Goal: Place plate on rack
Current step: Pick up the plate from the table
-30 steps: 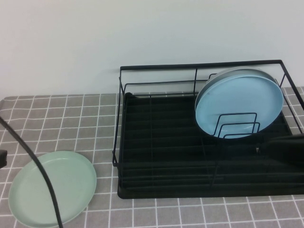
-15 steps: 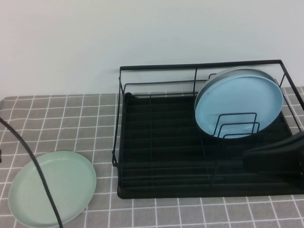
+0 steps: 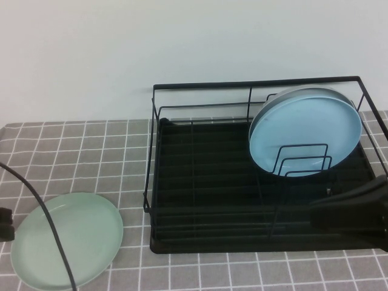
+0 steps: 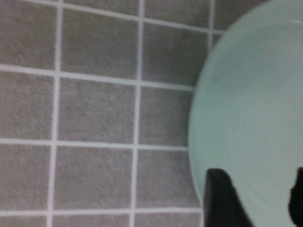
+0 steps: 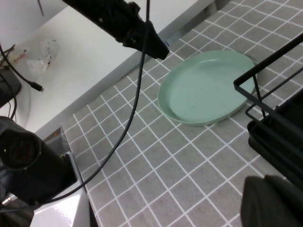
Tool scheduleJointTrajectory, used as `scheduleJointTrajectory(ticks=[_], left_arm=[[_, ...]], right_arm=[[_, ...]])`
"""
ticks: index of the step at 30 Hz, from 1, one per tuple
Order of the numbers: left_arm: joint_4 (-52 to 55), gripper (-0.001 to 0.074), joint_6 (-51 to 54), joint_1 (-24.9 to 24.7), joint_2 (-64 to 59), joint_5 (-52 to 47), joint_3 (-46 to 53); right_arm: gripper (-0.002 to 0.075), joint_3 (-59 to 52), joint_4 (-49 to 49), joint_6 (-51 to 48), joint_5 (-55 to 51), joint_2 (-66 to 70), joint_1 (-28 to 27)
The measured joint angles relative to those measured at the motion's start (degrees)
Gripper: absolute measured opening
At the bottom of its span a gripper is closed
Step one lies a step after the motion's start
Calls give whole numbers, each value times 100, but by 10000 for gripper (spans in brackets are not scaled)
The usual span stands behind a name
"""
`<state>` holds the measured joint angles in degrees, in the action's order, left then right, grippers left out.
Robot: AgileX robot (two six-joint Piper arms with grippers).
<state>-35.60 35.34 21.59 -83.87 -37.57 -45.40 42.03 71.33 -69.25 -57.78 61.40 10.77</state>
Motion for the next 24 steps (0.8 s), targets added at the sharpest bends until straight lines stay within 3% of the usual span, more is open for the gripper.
scheduleJointTrajectory(ticks=[15,24], left_arm=[[-594,268,427,0,-1377,71,-680],[-1042,238,964,0,-2039,-163,-851]], right_arm=[[-3,0,0,0,0,0,0],[-3,0,0,0,-60,0,0]])
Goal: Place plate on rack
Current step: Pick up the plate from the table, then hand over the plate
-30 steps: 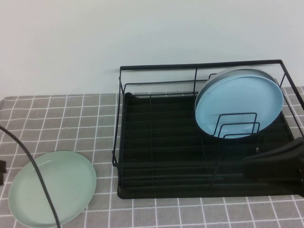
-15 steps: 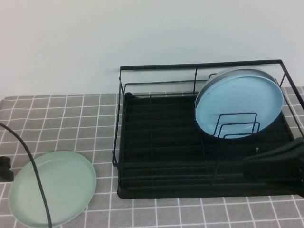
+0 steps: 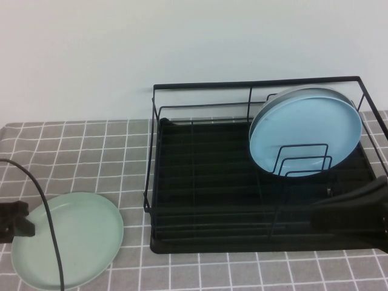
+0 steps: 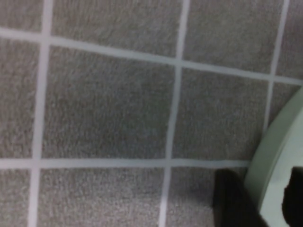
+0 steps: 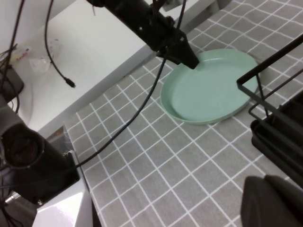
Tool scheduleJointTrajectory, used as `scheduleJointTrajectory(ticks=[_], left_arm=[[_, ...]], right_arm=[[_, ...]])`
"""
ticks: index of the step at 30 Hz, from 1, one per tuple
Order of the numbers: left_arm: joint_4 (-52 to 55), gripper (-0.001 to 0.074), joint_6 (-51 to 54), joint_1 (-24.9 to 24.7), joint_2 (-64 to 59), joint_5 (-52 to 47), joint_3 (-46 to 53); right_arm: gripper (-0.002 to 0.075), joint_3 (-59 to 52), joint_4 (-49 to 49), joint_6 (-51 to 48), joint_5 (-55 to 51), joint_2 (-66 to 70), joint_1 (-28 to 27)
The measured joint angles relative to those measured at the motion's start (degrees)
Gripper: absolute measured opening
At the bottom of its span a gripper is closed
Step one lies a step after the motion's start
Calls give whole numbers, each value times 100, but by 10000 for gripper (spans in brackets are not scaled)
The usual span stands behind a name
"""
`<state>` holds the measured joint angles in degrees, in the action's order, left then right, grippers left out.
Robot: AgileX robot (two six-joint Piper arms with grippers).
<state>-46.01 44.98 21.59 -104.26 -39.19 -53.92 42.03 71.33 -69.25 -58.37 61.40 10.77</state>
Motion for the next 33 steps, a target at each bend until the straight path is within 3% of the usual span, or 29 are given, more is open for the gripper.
scheduleJointTrajectory(ticks=[3,5,6,15,24,33], left_arm=[[-44,174,-5,0,-106,-11,0],[-16,25,-5,0,-106,-42,0],[-16,6,10,0,-95,-56,0],[-59,0,-95,10,115,-69,0],[-331,1,-13,10,1228,-150,0],[-1618,0,671,-82,2837,-1140,-320]], right_arm=[[-3,0,48,0,-42,0,0],[-3,0,89,0,-56,0,0],[-3,0,100,0,-77,0,0],[-3,0,110,0,-254,0,0],[-3,0,474,-12,-197,0,0],[-2,0,1521,273,-157,0,0]])
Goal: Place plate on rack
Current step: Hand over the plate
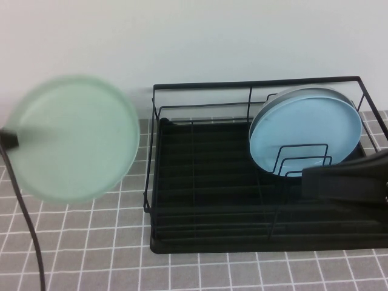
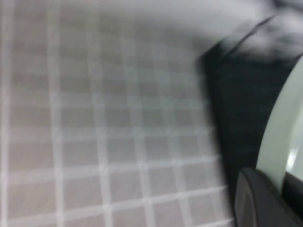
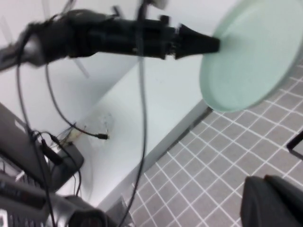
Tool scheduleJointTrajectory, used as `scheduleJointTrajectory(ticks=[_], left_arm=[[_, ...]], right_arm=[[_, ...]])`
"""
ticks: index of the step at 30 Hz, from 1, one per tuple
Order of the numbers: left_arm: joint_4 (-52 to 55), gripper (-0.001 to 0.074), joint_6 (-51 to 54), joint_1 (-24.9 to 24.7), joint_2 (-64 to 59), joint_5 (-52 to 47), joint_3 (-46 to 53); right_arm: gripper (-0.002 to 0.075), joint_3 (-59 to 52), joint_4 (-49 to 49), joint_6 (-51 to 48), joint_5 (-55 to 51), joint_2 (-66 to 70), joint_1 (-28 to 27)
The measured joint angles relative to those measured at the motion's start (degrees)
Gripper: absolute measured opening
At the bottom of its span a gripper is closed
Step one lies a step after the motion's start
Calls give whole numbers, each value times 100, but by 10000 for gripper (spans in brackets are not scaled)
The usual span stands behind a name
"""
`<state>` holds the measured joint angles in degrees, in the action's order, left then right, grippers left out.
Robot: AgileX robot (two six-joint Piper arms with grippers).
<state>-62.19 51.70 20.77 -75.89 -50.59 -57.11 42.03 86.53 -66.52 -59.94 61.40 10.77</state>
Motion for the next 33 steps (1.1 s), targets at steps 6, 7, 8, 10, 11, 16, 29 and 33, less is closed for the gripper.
scheduleJointTrajectory(ticks=[6,7,8,10,11,16,29,33], left_arm=[[445,1,-627,-651,780,-323,-478],[591,0,-764,-836,865,-337,-539],[713,0,-892,-1034,942,-346,-588],[815,0,-1128,-1430,1066,-317,-627],[859,0,-1212,-1586,1086,-284,-642],[936,0,-1543,-2443,1114,-33,-667],[1402,0,-2164,-3884,1114,525,-667],[1412,1,-2164,-4127,1114,525,-667]], right_arm=[[55,0,30,-11,283,0,0],[76,0,30,-11,315,0,0],[100,0,30,-22,332,0,0],[151,0,40,-22,342,0,0],[183,0,57,-22,342,0,0],[330,0,170,-12,330,0,0],[373,0,256,6,317,0,0],[372,0,245,6,379,0,0]])
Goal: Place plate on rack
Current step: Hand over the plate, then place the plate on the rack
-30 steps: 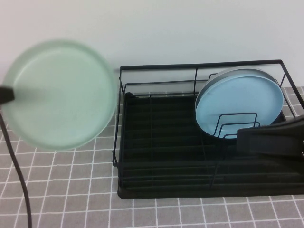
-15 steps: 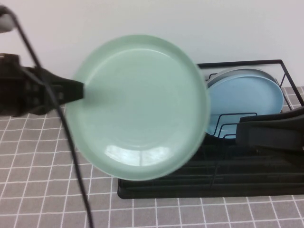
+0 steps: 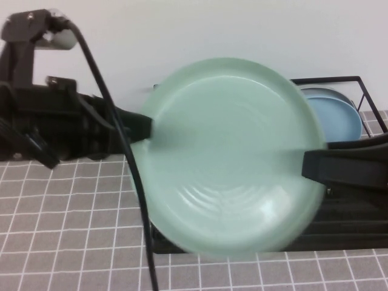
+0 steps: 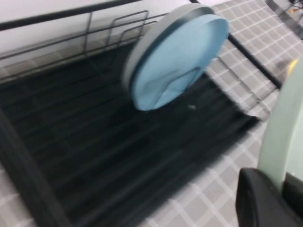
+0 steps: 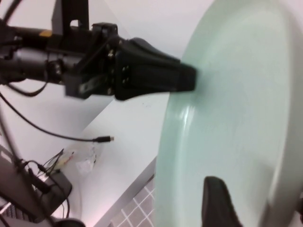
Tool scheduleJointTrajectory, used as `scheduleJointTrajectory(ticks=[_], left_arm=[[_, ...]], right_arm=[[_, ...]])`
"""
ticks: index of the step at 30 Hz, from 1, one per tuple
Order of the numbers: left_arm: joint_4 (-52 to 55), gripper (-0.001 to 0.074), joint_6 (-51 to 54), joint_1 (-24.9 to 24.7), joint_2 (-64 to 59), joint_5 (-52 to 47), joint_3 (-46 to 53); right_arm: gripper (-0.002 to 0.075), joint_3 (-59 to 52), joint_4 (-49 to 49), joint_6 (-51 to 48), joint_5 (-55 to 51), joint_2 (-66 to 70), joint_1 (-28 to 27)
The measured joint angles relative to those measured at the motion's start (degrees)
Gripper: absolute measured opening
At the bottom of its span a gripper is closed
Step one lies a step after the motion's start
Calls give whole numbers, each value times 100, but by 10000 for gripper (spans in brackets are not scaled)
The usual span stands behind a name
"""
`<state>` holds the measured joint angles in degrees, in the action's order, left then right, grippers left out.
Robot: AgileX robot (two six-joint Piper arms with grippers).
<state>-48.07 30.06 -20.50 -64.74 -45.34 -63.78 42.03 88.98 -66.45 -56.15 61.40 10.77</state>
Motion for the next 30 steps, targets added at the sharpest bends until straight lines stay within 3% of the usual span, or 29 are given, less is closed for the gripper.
scheduleJointTrajectory(ticks=[9,15,18,24,26,30], left_arm=[[-88,1,111,-60,0,-47,0],[-203,18,111,-60,0,-37,0],[-463,125,194,-60,0,-48,0],[-1238,441,252,-60,0,-22,0],[-1570,491,301,-60,0,-10,0],[-2184,464,637,-49,0,-20,-62]], right_arm=[[295,0,11,-13,137,0,0],[-3,0,-50,-68,137,0,0],[-3,0,-153,-291,146,0,0],[-3,0,-779,-662,611,0,0],[-3,0,-1210,-781,998,0,0],[-3,0,-2156,-920,2107,0,0]])
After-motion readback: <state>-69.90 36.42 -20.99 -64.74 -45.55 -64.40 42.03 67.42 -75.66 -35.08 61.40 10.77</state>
